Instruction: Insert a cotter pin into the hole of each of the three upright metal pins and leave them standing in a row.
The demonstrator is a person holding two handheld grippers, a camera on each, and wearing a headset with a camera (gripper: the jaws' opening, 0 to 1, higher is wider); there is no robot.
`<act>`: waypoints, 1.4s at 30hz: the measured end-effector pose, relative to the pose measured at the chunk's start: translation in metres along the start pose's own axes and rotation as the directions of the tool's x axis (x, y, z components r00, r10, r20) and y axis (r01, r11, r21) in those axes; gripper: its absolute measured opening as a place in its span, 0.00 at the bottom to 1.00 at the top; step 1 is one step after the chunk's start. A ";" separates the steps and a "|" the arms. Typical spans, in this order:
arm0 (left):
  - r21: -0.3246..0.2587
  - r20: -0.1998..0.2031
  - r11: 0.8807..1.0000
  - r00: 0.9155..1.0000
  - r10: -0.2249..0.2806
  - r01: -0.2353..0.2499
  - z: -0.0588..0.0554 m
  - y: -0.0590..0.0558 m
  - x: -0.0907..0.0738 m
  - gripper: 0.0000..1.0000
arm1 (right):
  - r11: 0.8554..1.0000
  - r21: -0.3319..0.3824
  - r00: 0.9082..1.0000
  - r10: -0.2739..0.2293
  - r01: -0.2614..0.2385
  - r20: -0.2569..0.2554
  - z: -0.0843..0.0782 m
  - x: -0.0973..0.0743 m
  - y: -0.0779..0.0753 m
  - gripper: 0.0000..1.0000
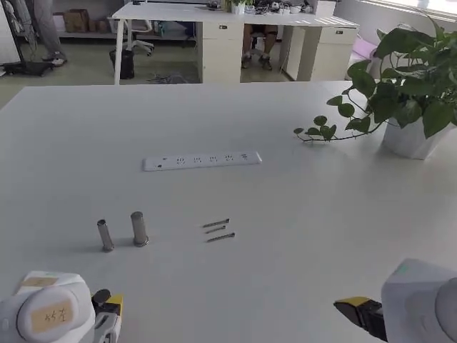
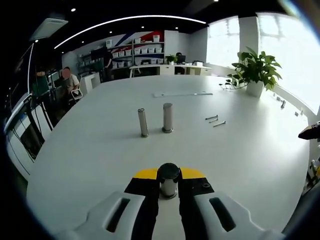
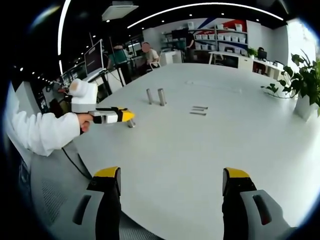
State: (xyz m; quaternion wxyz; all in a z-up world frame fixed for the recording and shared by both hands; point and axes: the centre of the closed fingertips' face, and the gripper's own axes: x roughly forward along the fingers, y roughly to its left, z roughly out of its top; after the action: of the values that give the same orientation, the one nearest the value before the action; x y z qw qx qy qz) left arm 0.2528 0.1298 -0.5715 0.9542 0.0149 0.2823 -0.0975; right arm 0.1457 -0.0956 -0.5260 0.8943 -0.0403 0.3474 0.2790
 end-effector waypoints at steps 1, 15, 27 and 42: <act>-0.005 0.003 1.000 1.000 0.000 0.000 0.000 0.000 0.000 0.12 | 1.000 0.001 1.000 0.000 0.000 0.002 0.000 0.000 0.000 0.82; 0.063 0.039 0.996 0.997 -0.067 0.065 0.009 -0.012 0.000 0.42 | 1.000 0.009 1.000 -0.007 0.007 0.014 0.003 -0.001 -0.003 0.82; 0.151 0.078 0.961 0.966 -0.247 0.233 0.024 -0.011 -0.027 0.66 | 1.000 0.002 1.000 0.009 -0.009 0.010 0.004 0.004 0.000 0.82; 0.213 0.082 0.878 0.887 -0.454 0.429 0.020 -0.022 -0.086 0.98 | 1.000 -0.014 1.000 0.027 -0.028 -0.013 0.003 0.009 0.006 0.81</act>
State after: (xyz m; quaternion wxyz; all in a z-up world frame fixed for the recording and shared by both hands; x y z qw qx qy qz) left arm 0.1889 0.1214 -0.5074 0.9171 0.0341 0.2055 -0.3400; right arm 0.1501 -0.0858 -0.5289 0.8879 -0.0437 0.3515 0.2935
